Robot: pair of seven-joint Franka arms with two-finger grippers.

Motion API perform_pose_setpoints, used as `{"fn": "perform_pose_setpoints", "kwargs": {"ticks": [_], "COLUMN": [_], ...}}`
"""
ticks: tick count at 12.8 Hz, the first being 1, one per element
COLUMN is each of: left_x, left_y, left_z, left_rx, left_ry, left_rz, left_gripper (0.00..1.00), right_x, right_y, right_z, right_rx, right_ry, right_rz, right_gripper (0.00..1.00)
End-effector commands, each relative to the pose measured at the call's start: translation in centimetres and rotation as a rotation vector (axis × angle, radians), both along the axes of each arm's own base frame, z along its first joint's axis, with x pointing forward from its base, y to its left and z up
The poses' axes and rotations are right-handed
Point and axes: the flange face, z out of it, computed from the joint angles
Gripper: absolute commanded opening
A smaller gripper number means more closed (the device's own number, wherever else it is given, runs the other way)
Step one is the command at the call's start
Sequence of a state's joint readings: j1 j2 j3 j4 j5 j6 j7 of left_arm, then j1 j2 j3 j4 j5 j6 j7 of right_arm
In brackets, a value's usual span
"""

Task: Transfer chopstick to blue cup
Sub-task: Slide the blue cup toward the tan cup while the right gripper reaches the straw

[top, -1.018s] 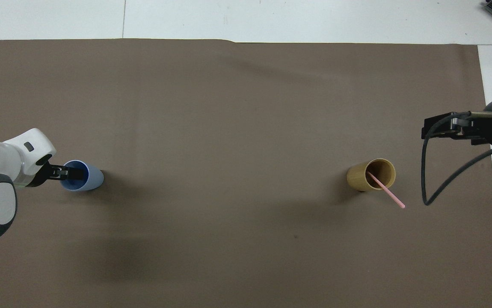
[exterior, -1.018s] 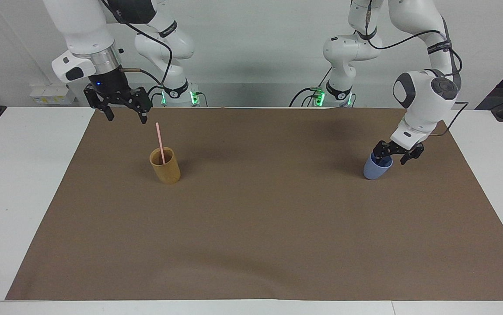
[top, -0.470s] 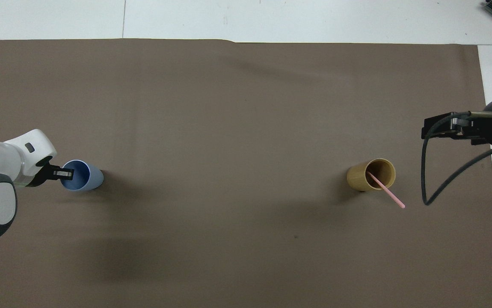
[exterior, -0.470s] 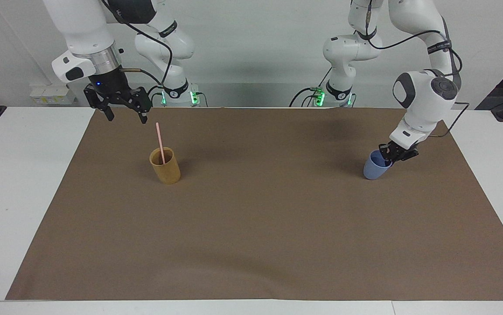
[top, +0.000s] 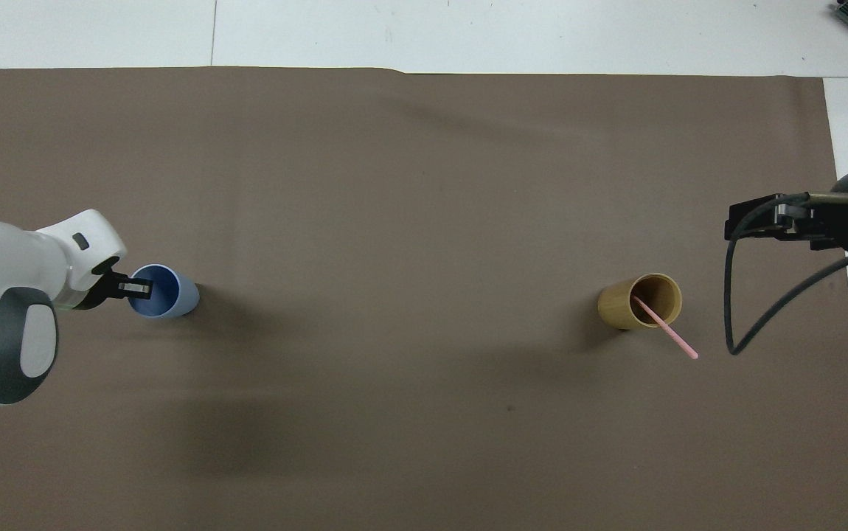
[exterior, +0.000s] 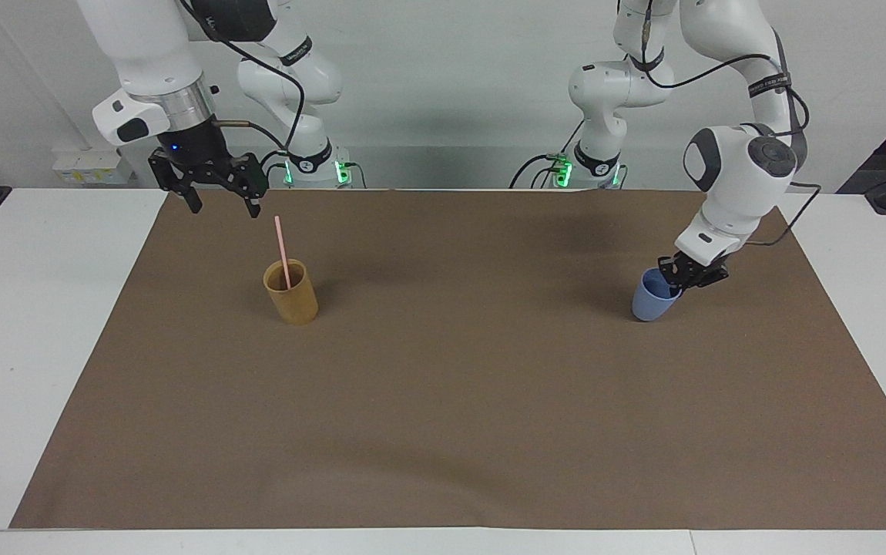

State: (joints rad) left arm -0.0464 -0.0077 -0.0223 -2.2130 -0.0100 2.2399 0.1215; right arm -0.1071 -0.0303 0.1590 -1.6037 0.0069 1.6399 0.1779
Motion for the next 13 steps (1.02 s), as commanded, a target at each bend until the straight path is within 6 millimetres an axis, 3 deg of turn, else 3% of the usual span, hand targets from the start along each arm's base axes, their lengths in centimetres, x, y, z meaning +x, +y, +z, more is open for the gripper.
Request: {"fn": "perform_pose_setpoints", "kwargs": {"ticks": [1, 4, 6, 8, 9, 13], "left_x": [-0.7, -3.6, -4.9, -6.0, -6.3, -6.5], "left_y": [-8.5, -18.8, -22.4, -25.4, -26.2, -26.0], "left_z": [0.3, 1.2, 1.9, 0.7, 0.2, -0.5], "left_rx": [0.004, -0.016, -0.031, -0.035, -0.041, -0.036], "left_ry": [0.012, -0.011, -0.026, -0.02, -0.026, -0.017], "left_rz": [0.04, 0.088, 0.112, 0.127, 0.133, 0.131], "left_gripper": [0.0, 0.0, 0.0, 0.0, 0.0, 0.0], "right_x": [0.1, 0.1, -0.4, -0.5, -0.5, -1.1], "right_y": [-0.1, -0.1, 0.1, 0.1, 0.0, 0.0], "right_z": [0.1, -0.2, -1.4, -2.9, -3.9, -7.8], "right_rx": [-0.004, -0.006, -0.009, -0.012, -0.015, -0.021], "right_ry": [-0.017, -0.023, 0.006, 0.031, 0.034, 0.057], "right_rz": [0.032, 0.029, 0.027, 0.024, 0.026, 0.032], "right_gripper": [1.0, 1.0, 1.0, 1.0, 1.0, 1.0]}}
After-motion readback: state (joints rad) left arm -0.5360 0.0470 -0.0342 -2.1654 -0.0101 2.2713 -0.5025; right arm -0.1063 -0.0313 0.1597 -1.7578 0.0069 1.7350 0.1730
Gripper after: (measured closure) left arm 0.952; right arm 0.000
